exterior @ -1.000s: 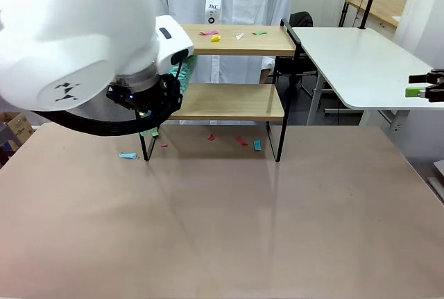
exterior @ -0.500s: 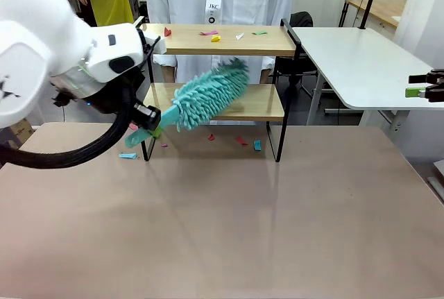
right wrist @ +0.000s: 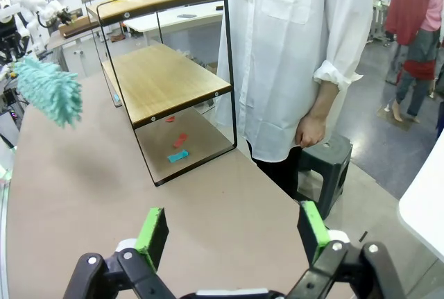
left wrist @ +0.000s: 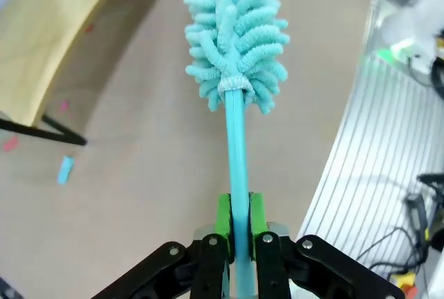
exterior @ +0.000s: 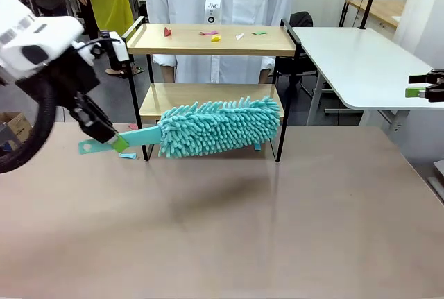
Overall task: Clean the shelf.
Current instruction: Clean the specific section of the Shelf indicated by the human with the Duster.
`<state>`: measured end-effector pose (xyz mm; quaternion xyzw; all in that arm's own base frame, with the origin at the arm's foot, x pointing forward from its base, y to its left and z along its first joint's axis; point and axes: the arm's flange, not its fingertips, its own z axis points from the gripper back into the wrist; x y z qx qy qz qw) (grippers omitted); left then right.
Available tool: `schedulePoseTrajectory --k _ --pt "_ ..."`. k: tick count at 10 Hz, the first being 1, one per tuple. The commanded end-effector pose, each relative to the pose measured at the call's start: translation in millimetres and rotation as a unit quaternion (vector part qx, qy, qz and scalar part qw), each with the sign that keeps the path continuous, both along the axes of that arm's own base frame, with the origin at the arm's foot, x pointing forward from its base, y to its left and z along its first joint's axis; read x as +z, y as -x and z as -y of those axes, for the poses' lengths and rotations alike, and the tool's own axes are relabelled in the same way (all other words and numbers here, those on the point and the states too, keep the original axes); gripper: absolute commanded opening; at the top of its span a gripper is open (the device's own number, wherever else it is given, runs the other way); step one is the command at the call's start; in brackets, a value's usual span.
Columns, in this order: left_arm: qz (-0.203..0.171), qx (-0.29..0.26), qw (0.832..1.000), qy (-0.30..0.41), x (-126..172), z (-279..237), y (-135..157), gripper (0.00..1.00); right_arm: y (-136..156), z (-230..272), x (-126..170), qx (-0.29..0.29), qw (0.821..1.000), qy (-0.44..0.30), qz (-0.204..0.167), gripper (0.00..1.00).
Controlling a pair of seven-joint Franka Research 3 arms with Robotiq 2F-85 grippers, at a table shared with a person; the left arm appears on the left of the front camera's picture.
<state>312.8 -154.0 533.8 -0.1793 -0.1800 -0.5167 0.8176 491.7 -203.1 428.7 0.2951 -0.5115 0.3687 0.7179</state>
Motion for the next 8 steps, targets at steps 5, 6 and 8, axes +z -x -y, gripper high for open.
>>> schedulePoseTrajectory --k 5,6,8 --pt "-0.022 -0.067 0.983 -0.171 76 -64 13 0.13 0 -1 3 0.000 1.000 0.001 0.003 1.00" --pt "-0.045 -0.080 0.971 -0.220 84 -65 12 0.13 0 -1 3 0.000 1.000 0.001 0.003 1.00" --pt "-0.077 -0.101 0.950 -0.285 91 -66 6 0.13 0 -1 3 0.000 1.000 0.001 0.003 1.00"
